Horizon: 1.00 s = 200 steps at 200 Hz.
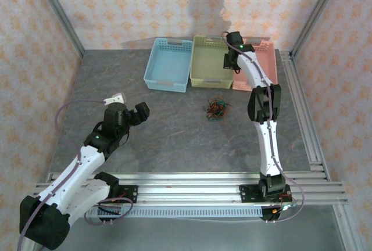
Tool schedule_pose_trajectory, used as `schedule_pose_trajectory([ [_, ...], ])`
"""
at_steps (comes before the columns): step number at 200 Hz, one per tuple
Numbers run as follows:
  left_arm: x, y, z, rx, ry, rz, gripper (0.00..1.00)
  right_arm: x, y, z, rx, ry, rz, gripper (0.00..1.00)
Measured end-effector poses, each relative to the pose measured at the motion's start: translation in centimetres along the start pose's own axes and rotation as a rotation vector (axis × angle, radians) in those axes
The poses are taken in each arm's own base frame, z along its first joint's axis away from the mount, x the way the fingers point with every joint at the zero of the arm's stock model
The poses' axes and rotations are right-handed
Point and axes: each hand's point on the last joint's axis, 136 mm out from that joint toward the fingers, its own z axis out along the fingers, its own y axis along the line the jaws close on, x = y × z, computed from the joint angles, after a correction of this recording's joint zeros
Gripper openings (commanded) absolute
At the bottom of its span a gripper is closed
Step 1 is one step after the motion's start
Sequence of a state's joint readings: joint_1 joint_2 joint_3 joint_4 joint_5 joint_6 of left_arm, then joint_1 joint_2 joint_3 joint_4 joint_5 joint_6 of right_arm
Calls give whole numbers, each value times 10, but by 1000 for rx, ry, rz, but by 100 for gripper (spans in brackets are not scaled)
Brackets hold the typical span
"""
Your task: Untangle the cables
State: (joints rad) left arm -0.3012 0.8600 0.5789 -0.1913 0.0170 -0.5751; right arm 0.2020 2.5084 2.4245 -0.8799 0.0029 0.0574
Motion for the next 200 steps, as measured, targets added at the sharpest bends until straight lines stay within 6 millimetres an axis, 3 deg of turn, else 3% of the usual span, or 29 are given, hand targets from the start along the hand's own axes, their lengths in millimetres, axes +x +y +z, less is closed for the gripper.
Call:
schedule_pose_trajectory([
  [120, 2, 1, 2, -8, 10, 2, 93, 14, 64, -12, -92, -7, -92, 6],
  [141, 2, 1, 3, -8, 10, 2, 93, 14, 65, -12, -95, -8, -88, 19],
  [168, 3, 1, 3, -8, 11, 2, 93, 17, 67, -11, -109, 2, -80, 48],
  [200, 3, 1, 3, -7, 11, 3, 93, 16, 66, -22, -112, -1, -72, 59],
])
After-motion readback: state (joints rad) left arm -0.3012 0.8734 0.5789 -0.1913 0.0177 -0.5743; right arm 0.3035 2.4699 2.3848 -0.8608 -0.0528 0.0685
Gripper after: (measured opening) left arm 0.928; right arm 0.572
